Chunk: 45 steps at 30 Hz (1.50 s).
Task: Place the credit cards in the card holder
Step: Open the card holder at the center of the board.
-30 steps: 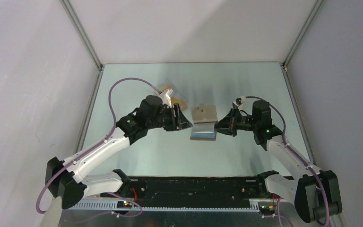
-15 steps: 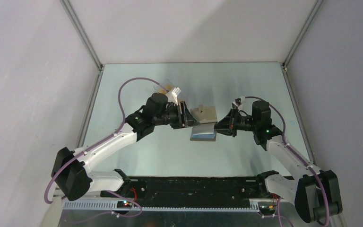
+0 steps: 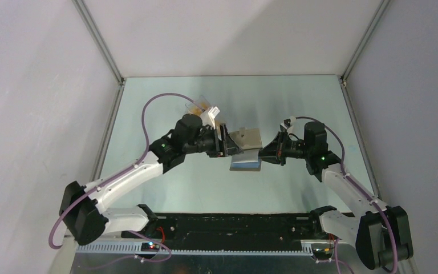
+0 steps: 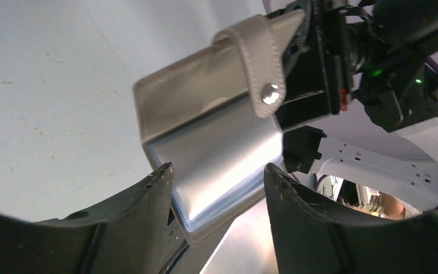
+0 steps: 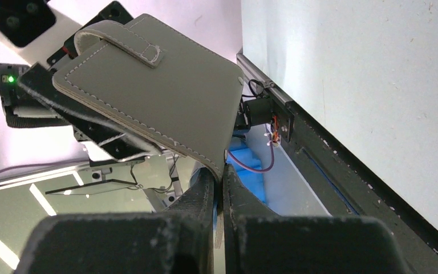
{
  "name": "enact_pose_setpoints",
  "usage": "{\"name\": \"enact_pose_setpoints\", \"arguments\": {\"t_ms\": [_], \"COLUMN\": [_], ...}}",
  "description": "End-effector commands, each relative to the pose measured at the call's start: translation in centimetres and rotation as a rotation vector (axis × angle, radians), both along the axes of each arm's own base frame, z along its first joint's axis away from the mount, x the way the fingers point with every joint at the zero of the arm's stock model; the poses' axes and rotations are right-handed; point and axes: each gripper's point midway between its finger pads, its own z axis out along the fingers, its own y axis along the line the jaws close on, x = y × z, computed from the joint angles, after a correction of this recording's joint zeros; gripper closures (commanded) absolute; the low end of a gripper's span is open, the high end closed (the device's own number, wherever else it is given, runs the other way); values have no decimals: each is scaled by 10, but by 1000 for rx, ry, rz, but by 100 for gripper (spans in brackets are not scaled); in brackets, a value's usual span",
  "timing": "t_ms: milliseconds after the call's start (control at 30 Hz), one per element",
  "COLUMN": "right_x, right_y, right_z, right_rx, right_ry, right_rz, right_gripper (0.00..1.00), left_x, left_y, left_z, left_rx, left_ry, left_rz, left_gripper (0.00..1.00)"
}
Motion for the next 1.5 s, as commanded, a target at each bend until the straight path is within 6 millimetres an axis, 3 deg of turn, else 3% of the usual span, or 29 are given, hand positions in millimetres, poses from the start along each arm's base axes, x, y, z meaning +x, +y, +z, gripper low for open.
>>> {"name": "enact_pose_setpoints", "arguments": {"t_ms": [0,133,300,500,767,1000,1333,1467], "right_x": [-1,2,5,8,8,9,10,11], "right_y": [0,-2,-6,-7,-7,-7,-7,-7], "right_z": [16,22,38,46,52,60,60,57], "right_rx": [29,35,59,83,100,125,126,120], "right_ry": [-51,-85,-154,-165,-171,-174,-173,-156], "right_rz": [11,-10,-37,-48,-53,-61,-59,-66], "right_gripper": [100,100,100,100,100,100,100,100], "left_x": [-3,-6,-18,-32,-33,-31,-30,-35], "left_y": [12,20,18,15,3,-5,-10,-13], "left_z": [5,-6,3,32,39,25,41,46], "left_rx": [-7,-53,-240,-378,-449,-431,-490,-509], "left_ry": [-51,28,82,34,42,84,56,55], "left_rz": [26,80,62,-17,-78,-85,-97,-118], "left_gripper": [32,27,26,24,32,34,55,50]}}
